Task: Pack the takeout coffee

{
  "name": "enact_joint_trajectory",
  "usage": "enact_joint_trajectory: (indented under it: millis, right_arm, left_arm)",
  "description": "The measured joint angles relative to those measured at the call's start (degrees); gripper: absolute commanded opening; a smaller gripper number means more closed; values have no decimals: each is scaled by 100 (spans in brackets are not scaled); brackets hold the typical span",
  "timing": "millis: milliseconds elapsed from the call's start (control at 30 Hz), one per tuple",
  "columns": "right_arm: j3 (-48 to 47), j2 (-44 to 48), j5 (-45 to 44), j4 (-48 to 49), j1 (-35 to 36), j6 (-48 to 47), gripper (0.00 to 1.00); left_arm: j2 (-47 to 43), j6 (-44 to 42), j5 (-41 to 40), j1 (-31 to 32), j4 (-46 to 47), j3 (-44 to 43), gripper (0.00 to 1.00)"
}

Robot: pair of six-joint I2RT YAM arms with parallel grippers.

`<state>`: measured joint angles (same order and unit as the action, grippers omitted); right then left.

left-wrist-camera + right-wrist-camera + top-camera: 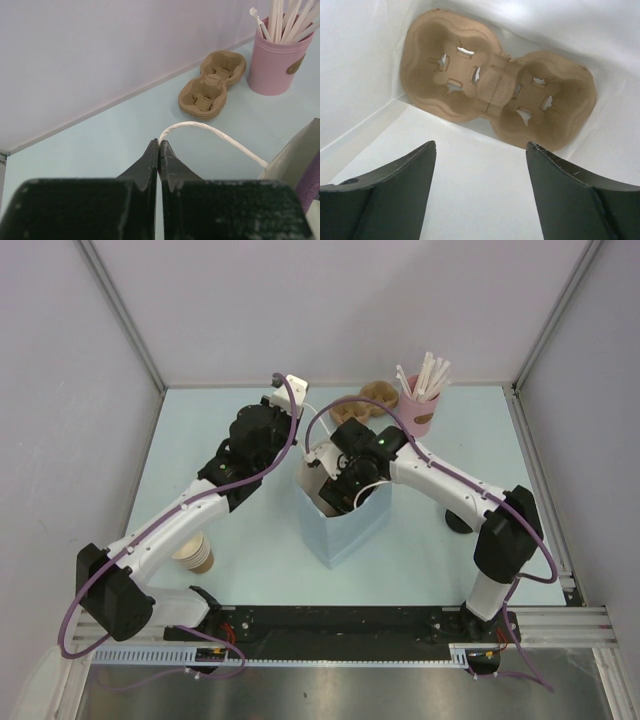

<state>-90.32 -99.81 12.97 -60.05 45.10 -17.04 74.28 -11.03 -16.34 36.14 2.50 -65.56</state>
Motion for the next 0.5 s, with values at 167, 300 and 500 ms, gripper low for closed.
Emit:
enact_joint_trajectory:
  millis: [167, 300, 500]
  right_arm:
    - [-125, 2, 63, -55, 7, -87, 84]
    - [-326, 85, 131, -105, 9, -186, 86]
    - [-789, 509, 164, -87, 0, -350, 88]
  left_arm:
    - [0, 0, 2, 0, 0, 0, 4]
    - [0, 0, 4, 0, 0, 0, 4]
    - [-2, 0, 13, 0, 0, 0, 4]
